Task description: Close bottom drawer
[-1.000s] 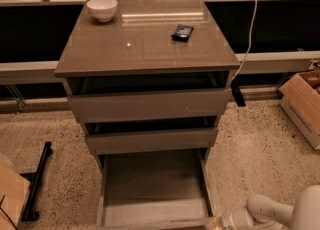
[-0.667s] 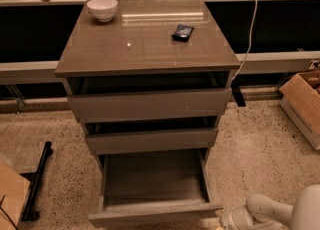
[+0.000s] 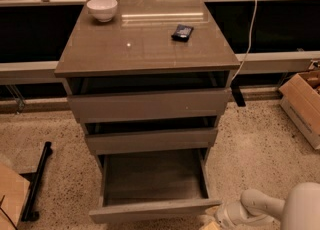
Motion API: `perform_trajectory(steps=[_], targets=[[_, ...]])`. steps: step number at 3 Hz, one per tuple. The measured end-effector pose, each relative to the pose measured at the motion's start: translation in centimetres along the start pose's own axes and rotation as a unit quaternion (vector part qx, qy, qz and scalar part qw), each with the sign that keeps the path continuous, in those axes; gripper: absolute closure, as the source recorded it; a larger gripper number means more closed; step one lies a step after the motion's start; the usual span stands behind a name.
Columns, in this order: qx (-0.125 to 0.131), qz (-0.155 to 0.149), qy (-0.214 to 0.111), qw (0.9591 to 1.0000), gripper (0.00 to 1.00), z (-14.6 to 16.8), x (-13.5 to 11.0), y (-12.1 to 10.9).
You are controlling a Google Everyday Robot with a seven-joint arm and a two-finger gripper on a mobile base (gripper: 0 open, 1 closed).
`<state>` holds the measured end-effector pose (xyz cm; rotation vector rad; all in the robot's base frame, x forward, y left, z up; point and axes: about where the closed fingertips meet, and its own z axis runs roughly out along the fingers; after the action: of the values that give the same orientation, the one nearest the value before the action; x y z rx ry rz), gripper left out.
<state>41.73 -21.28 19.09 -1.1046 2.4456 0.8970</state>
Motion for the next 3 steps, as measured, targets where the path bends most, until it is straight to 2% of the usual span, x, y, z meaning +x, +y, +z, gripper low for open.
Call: perform_trajectory(steps=[1, 3], targets=[[-0.016, -0.02, 0.002, 0.9997, 0.5, 2.0, -1.9, -0.7], [-0.005, -0.058, -0.029, 0.9979, 0.96, 3.0, -6.6, -3.4]])
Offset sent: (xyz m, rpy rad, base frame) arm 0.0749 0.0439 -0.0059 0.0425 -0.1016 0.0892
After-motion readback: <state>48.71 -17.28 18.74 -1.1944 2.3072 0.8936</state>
